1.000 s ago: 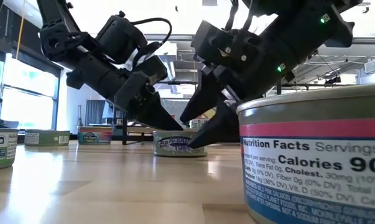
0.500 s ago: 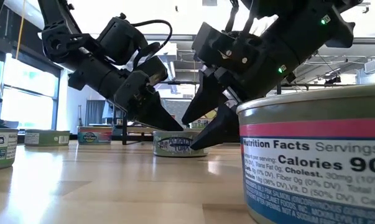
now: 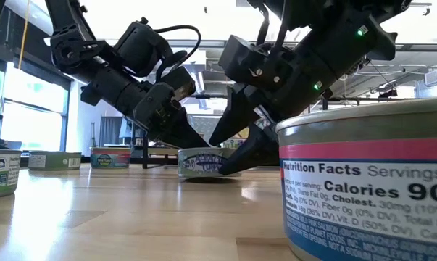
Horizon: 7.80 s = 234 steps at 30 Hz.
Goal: Stack canned seafood by type on shelf
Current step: Put the green tuna can on the shelf
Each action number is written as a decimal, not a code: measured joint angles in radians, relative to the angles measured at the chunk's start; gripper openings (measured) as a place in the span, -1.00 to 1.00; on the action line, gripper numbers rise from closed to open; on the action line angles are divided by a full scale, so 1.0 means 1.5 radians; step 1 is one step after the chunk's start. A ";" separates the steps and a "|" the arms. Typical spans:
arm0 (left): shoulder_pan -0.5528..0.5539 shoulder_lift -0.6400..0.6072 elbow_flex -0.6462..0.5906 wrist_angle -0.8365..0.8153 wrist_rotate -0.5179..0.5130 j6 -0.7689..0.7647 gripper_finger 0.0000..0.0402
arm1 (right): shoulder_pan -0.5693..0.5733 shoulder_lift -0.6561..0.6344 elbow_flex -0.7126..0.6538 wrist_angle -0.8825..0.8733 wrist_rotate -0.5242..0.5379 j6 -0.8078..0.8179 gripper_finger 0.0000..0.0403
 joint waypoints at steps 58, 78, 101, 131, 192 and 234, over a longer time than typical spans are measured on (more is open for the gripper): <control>-0.122 -0.268 -0.005 -0.268 -0.170 0.043 -1.00 | -0.127 -0.104 0.112 -0.465 0.248 0.336 -0.39; -0.189 -0.292 -0.004 -0.274 -0.257 0.066 -1.00 | -0.391 -0.057 0.114 -0.464 0.198 0.088 -0.39; -0.189 -0.293 -0.003 -0.278 -0.257 0.064 -1.00 | -0.416 -0.064 0.111 -0.539 0.088 -0.012 0.14; -0.189 -0.293 -0.003 -0.289 -0.257 0.064 -1.00 | -0.464 -0.133 0.113 -0.562 -0.080 0.035 0.08; -0.189 -0.293 -0.003 -0.290 -0.256 0.059 -1.00 | -0.583 -0.150 0.149 -0.492 -0.144 0.259 -1.00; -0.214 -0.293 -0.003 -0.329 -0.276 0.034 -1.00 | -0.267 -0.109 0.224 -0.560 -0.158 0.231 -1.00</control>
